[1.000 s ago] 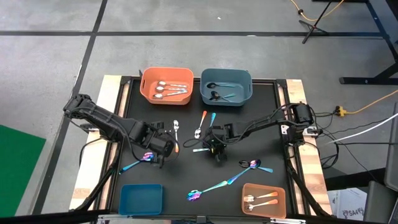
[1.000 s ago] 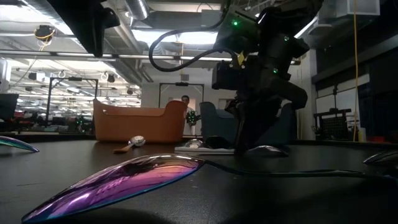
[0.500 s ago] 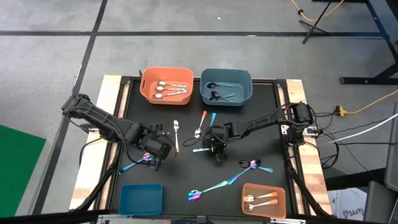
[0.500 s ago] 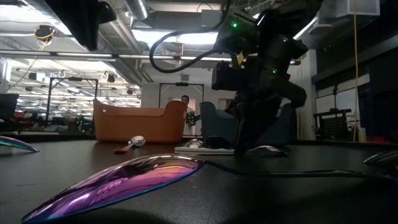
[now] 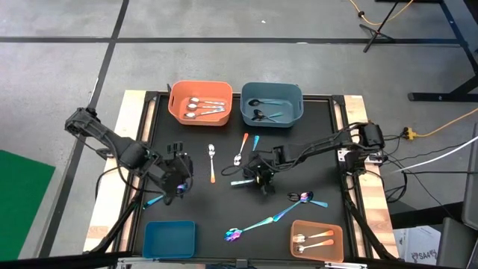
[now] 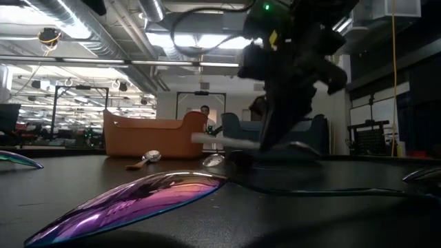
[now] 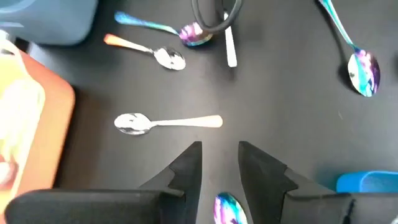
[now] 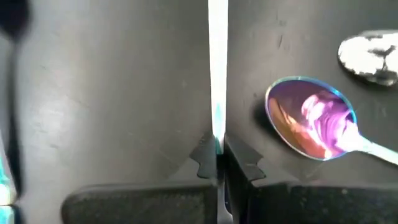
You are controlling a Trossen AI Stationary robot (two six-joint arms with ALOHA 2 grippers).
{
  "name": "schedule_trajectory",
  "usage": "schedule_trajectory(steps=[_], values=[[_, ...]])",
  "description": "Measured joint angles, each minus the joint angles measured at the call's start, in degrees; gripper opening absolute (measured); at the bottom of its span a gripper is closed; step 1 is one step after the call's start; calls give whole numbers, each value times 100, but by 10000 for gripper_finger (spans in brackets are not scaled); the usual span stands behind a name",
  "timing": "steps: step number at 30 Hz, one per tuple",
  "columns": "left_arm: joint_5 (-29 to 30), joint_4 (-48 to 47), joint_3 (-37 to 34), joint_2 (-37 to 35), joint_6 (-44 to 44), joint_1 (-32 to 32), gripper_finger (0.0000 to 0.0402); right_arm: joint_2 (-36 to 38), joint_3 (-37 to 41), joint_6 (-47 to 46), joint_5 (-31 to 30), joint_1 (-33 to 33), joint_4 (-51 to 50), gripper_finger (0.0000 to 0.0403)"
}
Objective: Sort silverware by color (type)
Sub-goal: Put the white patterned spoon into the top orange bin
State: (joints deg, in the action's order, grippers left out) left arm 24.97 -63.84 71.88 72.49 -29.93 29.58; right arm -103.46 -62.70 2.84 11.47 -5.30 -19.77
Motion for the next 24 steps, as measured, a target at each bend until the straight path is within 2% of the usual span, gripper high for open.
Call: schedule_trajectory(steps=[8, 17, 21, 24], values=[[658, 7, 0, -99, 5, 101, 98, 697, -9, 1, 10, 7, 321, 1], [1503, 109, 0, -99, 9, 98, 98, 1604, -19, 76, -33, 7, 2076, 1], [2135, 558, 0, -99, 140, 92, 98, 1905, -22, 233, -32, 7, 2726, 1], [2461, 1105, 0, -99, 587, 92, 98, 2050, -22, 237, -32, 7, 3066, 1]])
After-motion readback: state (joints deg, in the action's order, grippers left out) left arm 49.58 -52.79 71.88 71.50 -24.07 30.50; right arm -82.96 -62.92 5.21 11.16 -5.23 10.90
